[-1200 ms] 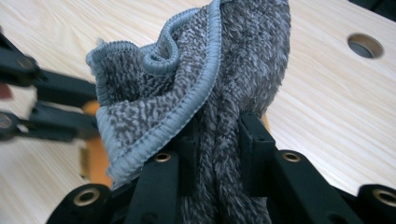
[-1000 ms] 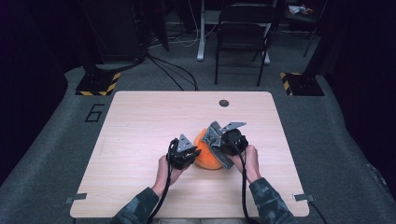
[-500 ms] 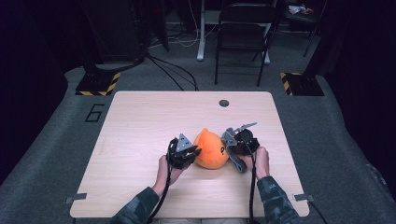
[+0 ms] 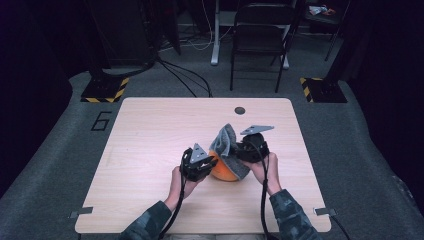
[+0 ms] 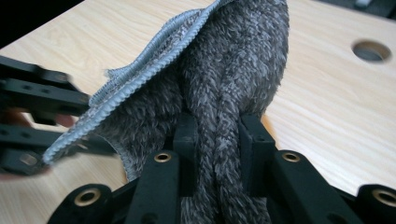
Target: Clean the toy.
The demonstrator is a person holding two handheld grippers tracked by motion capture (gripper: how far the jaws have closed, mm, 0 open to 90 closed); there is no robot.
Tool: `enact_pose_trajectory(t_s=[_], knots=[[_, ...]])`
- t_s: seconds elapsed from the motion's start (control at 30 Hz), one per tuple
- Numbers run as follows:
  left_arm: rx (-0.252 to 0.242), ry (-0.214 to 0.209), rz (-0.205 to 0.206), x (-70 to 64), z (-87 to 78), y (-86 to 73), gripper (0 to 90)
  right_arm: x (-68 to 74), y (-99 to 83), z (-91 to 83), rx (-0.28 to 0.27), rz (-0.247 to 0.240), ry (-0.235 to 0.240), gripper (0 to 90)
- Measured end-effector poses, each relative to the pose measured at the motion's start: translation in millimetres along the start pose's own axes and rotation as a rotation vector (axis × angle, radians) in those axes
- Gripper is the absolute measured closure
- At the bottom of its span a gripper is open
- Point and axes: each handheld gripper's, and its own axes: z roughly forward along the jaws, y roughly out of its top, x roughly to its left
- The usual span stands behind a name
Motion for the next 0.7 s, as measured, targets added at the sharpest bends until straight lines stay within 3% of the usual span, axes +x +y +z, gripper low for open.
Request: enact_pose_trajectory(t_s=[0.03, 0.07, 0.13, 0.4, 0.7], knots=[[0.011, 0.007, 0.014, -1.3, 0.2, 0.2, 78.3, 9.5, -0.1, 9.4, 0.03, -0.047, -0.025, 71.8], [0.011, 0.007, 0.014, -1.3, 0.2, 0.2, 78.3, 9.5, -0.1, 9.4, 0.03, -0.047, -0.025, 71.8], [0.018, 0.012, 0.013, -0.2, 1.7, -0.8, 78.4, 12.5, -6.6, 22.6, 0.063, -0.088, -0.082, 71.9], [0.019, 0.004, 0.003, 2.0, 2.0, -1.7, 78.3, 0.9, -12.8, 20.1, 0.113, -0.086, -0.115, 71.8], [0.017, 0.001, -0.002, 4.1, 2.4, -2.5, 78.3, -22.1, -24.3, 18.8, 0.199, -0.038, -0.127, 71.8]])
